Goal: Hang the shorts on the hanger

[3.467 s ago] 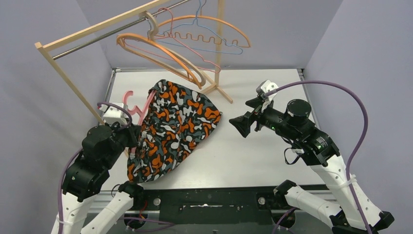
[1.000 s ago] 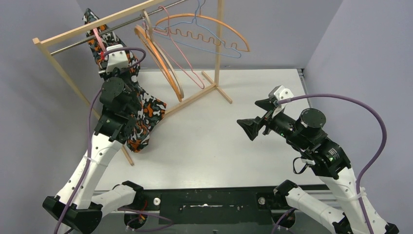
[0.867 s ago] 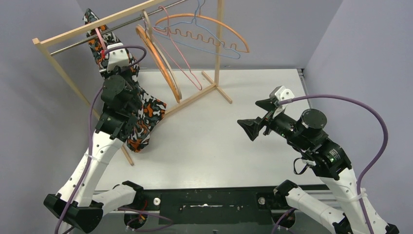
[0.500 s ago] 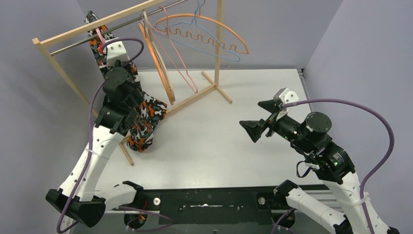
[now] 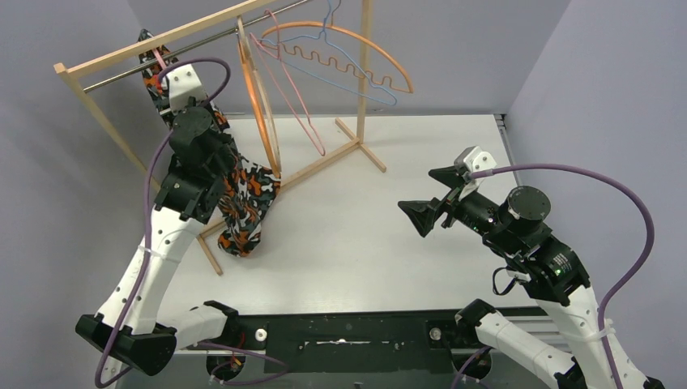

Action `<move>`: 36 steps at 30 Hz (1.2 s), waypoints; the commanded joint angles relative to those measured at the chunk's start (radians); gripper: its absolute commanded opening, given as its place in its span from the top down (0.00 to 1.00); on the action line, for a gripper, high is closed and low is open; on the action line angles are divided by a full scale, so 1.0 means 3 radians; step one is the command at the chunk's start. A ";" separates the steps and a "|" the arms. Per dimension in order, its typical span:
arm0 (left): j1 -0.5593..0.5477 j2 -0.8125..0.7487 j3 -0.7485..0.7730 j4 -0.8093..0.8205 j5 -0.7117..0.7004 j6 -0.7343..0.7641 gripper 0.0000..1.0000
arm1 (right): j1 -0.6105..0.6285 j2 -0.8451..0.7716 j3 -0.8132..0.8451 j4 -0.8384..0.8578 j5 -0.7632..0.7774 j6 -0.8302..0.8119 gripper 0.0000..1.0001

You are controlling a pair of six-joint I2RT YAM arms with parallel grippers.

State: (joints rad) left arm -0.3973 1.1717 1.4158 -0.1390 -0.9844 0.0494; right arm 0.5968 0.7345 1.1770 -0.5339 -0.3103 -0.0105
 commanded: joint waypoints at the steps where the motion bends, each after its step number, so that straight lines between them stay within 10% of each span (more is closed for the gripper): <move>1: 0.0010 -0.0203 0.0290 -0.0040 0.0275 -0.0300 0.70 | 0.0005 -0.0039 -0.0029 0.0094 0.0072 0.0039 0.02; 19: 0.0010 -0.1025 0.0295 -0.0507 0.2019 -0.0706 0.40 | 0.0005 0.0048 -0.0037 0.0071 0.0543 0.0517 0.02; 36: 0.0011 -0.1579 -0.0563 -0.0854 0.4413 -0.0965 0.38 | 0.0005 0.0396 0.0283 -0.0594 0.1819 0.1269 0.02</move>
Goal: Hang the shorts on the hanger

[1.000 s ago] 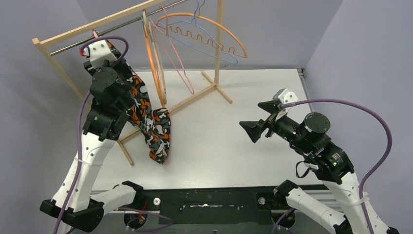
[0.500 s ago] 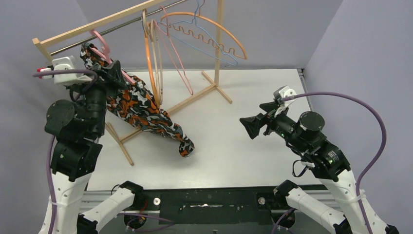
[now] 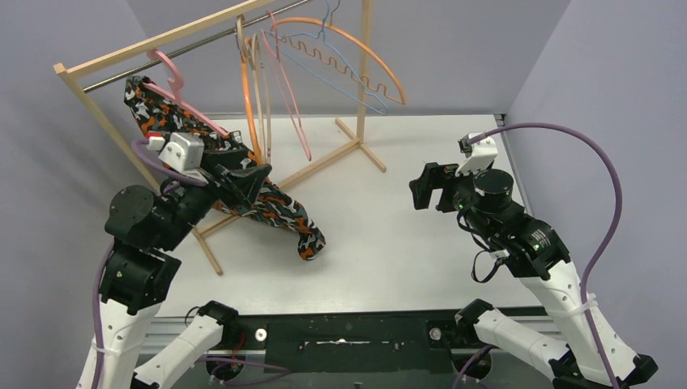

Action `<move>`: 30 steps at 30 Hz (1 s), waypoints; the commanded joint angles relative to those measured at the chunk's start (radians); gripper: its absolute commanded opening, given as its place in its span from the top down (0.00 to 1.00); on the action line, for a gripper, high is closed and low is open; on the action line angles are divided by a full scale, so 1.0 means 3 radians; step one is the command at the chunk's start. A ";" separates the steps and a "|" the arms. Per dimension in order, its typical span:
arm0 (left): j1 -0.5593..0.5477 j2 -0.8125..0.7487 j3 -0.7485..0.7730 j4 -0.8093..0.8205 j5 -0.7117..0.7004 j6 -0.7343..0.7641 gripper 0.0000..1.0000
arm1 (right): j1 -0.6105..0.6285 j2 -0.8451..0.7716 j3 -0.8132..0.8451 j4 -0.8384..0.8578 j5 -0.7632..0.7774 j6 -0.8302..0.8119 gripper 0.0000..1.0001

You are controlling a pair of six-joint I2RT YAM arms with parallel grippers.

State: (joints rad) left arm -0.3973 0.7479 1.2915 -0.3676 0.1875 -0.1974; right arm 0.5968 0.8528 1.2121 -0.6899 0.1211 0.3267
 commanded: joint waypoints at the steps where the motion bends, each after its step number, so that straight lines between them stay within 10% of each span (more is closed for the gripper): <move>1: 0.0010 -0.0202 -0.0207 -0.0137 0.0468 -0.0164 0.38 | 0.0000 0.0005 0.0168 -0.0096 0.0401 0.0159 0.02; 30: 0.0013 -0.0787 -0.1368 -0.0148 -0.0465 -0.1114 0.32 | -0.0003 -0.0295 -0.0021 -0.0019 0.0458 0.0452 0.02</move>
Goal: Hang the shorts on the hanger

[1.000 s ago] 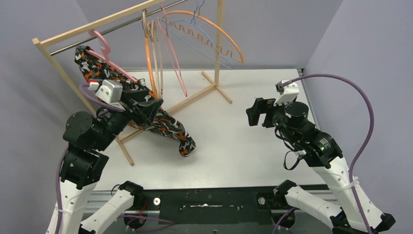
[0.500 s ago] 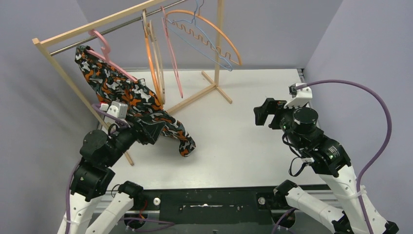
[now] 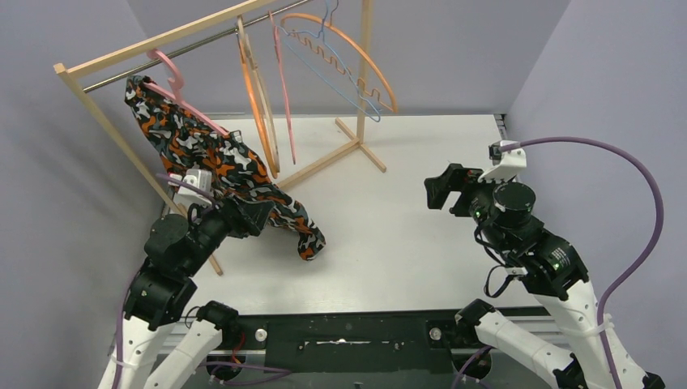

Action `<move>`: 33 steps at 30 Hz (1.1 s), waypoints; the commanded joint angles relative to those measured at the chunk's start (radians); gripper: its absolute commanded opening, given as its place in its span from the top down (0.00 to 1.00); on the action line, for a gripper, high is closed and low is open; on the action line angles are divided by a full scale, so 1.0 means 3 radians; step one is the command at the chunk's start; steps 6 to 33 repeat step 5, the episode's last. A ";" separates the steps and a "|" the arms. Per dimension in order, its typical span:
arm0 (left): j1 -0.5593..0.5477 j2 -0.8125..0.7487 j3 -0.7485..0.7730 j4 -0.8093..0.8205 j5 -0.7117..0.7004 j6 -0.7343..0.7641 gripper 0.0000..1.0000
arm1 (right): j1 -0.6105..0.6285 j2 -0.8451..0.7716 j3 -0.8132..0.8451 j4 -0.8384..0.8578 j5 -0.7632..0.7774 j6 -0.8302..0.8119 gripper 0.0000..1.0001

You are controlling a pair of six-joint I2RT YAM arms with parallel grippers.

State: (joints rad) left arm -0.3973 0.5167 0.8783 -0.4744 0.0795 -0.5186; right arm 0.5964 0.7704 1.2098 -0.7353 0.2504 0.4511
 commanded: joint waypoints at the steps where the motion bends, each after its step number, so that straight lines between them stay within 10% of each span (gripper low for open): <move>1: 0.0011 -0.0016 0.0009 0.0219 -0.0122 -0.0052 0.31 | 0.0001 -0.0019 -0.0018 0.0134 0.0025 0.0036 0.02; 33: 0.0010 -0.0022 0.0023 0.0222 -0.0171 -0.0021 0.26 | 0.0001 -0.0016 -0.0028 0.0132 0.0010 0.0037 0.02</move>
